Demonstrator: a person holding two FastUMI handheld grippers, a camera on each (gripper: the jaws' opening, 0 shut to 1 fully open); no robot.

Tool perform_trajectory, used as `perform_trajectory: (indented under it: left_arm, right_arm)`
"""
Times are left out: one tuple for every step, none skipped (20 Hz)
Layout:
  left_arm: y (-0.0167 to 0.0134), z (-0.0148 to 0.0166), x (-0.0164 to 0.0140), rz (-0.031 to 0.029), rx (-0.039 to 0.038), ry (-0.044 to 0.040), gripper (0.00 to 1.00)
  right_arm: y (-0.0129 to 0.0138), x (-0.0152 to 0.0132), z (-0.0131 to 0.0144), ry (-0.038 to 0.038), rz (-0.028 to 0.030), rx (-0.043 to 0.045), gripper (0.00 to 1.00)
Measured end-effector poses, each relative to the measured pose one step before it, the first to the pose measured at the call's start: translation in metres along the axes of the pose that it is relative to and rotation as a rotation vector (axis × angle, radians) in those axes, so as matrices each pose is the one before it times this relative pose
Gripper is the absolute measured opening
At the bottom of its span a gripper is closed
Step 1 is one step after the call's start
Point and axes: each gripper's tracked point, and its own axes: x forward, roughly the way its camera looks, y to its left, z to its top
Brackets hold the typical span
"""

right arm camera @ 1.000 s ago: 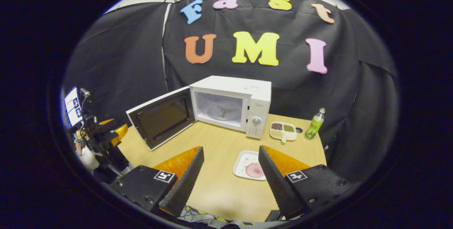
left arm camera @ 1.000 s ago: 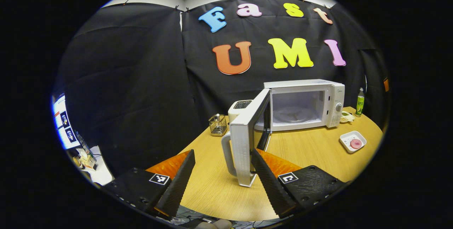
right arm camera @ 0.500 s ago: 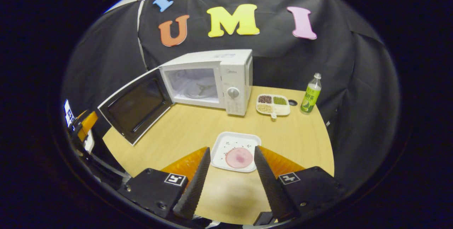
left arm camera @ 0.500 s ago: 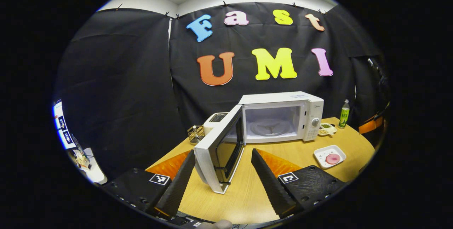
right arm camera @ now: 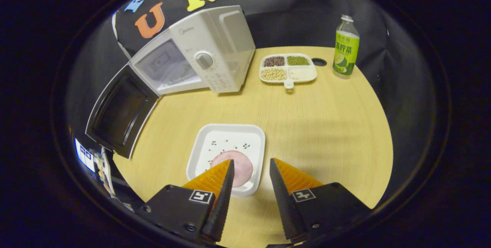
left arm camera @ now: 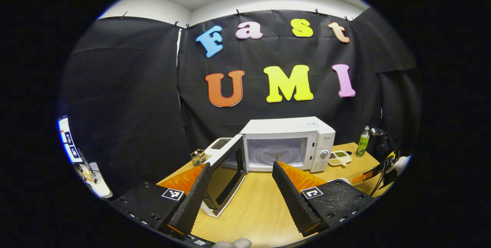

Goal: Open the microwave oven with the left hand, put the food in, and close the microwave oven.

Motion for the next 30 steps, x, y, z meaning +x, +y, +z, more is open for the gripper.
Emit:
perform_trajectory:
  left_arm:
    - [-0.00281, 0.00116, -0.00132, 0.01006, 0.00337, 0.00548, 0.95]
    - [-0.00253, 0.00125, -0.00123, 0.01169, 0.00387, 0.00428, 0.95]
    - [-0.00241, 0.00149, -0.00099, 0.00887, 0.00246, 0.00556, 0.95]
    - [-0.00233, 0.00016, -0.00197, 0.01079, 0.00098, 0.00627, 0.95]
    - [-0.00268, -0.00059, -0.00088, 0.00619, 0.00145, 0.00583, 0.95]
    - [-0.00100, 0.00093, -0.00251, 0.00968, 0.00329, 0.00178, 0.95]
    - [-0.00247, 0.00032, -0.00056, 0.00646, 0.00346, 0.00143, 0.95]
    - [-0.00082, -0.00020, -0.00171, 0.00893, 0.00042, 0.00459, 0.95]
    - [-0.00095, -0.00005, -0.00150, 0.00774, -0.00154, -0.00149, 0.95]
    - [0.00048, 0.00076, -0.00186, 0.01038, -0.00441, 0.00277, 0.95]
    - [-0.00042, -0.00053, -0.00164, 0.01162, -0.00823, 0.00386, 0.95]
    - [-0.00125, 0.00038, -0.00178, 0.00583, -0.01069, -0.00063, 0.95]
    - [-0.00191, -0.00125, -0.00119, 0.00542, -0.00849, 0.00532, 0.95]
    - [-0.00085, -0.00222, -0.00278, 0.00470, -0.00321, 0.00751, 0.95]
    - [-0.00095, -0.00136, -0.00123, 0.00506, -0.00070, 0.00582, 0.95]
    - [-0.00104, 0.00035, -0.00121, -0.00043, 0.00154, 0.00203, 0.95]
    - [0.00071, 0.00110, -0.00008, 0.00139, 0.00423, -0.00113, 0.95]
    - [0.00049, 0.00051, 0.00023, 0.00078, 0.00535, 0.00380, 0.95]
    - [0.00135, 0.00074, 0.00102, 0.00389, 0.00498, 0.00267, 0.95]
    - [-0.00007, 0.00116, 0.00003, -0.00089, 0.00065, -0.00060, 0.95]
    - [-0.00035, 0.00340, 0.00070, -0.00149, -0.00095, -0.00398, 0.95]
    - [-0.00027, 0.00243, 0.00081, -0.00461, -0.00040, -0.00505, 0.95]
    - [-0.00053, 0.00134, 0.00153, -0.00445, 0.00161, -0.00210, 0.95]
    - [0.00013, -0.00052, 0.00208, -0.00407, 0.00284, -0.00097, 0.95]
    - [-0.00031, 0.00088, 0.00213, -0.00723, 0.00212, -0.00043, 0.95]
    - [0.00063, 0.00075, 0.00080, -0.00564, 0.00298, -0.00276, 0.95]
    - [0.00213, 0.00044, 0.00090, -0.00483, 0.00181, 0.00085, 0.95]
    - [0.00168, -0.00100, 0.00272, -0.00583, -0.00043, -0.00134, 0.95]
    - [0.00130, -0.00063, 0.00252, -0.00965, -0.00229, 0.00064, 0.95]
    - [0.00098, 0.00021, 0.00175, -0.01104, -0.00311, -0.00026, 0.95]
  right_arm:
    - [-0.00055, 0.00876, -0.00121, 0.03063, 0.01840, 0.02165, 0.48]
    - [-0.00167, 0.00768, 0.00006, 0.02859, 0.01158, 0.02838, 0.46]
    - [0.00131, 0.00496, -0.00065, 0.02262, 0.02391, 0.02553, 0.40]
    - [-0.00078, 0.00423, -0.00320, 0.02475, 0.00511, 0.02035, 0.37]
    - [-0.00301, 0.00362, -0.00122, 0.02230, -0.00072, 0.01989, 0.44]
    - [0.00210, 0.00266, -0.00139, 0.01836, 0.02191, 0.01922, 0.41]
    - [0.00056, 0.00346, -0.00100, 0.02222, 0.01363, 0.02135, 0.22]
    - [-0.00255, 0.00079, -0.00190, 0.02254, 0.01045, 0.02568, 0.19]
    - [-0.00022, -0.00227, 0.00071, 0.00740, 0.01296, 0.03445, 0.25]
    - [-0.00366, 0.00232, -0.00195, 0.02131, -0.00007, 0.02897, 0.22]
    - [0.00049, 0.00052, 0.00080, 0.01001, 0.00534, 0.03091, 0.14]
    - [-0.00174, 0.00091, -0.00017, 0.01252, 0.00836, 0.01626, 0.12]
    - [-0.00062, -0.00074, 0.00003, 0.01644, 0.00670, 0.00309, 0.06]
    - [-0.00061, -0.00003, 0.00019, 0.01205, 0.00484, 0.00129, 0.06]
    - [0.00005, -0.00061, 0.00047, 0.01156, 0.00057, 0.00315, 0.05]
    - [-0.00011, 0.00182, -0.00116, 0.01170, -0.00425, 0.00477, 0.05]
    - [0.00018, -0.00197, 0.00125, 0.01002, 0.00025, -0.00101, 0.04]
    - [0.00041, -0.00124, -0.00230, 0.01159, 0.00033, -0.00887, 0.00]
    - [-0.00032, -0.00005, -0.00062, 0.00510, -0.00224, -0.00234, 0.04]
    - [0.00056, -0.00022, 0.00002, 0.00211, 0.00085, -0.00110, 0.04]
    - [0.00066, -0.00018, -0.00051, 0.00056, 0.00605, 0.01416, 0.04]
    - [0.00488, 0.00032, -0.00185, 0.00065, 0.03338, 0.01212, 0.04]
    - [0.00198, -0.00104, -0.00448, 0.00432, 0.02771, 0.01428, 0.04]
    - [-0.00006, -0.00130, -0.00064, -0.00689, 0.02529, 0.01809, 0.04]
    - [0.00099, -0.00154, 0.00102, -0.01078, 0.02588, 0.01427, 0.04]
    - [0.00482, 0.00102, -0.00221, -0.01436, 0.02206, 0.00865, 0.04]
    - [0.00839, -0.00074, 0.00051, -0.01968, 0.03125, 0.00750, 0.04]
    - [0.00935, -0.00350, -0.00124, -0.02239, 0.02750, 0.00674, 0.04]
    - [0.00761, -0.00195, -0.00099, -0.01836, 0.02538, 0.00981, 0.03]
    - [0.00728, 0.00039, 0.00065, -0.02201, 0.01908, 0.01700, 0.04]
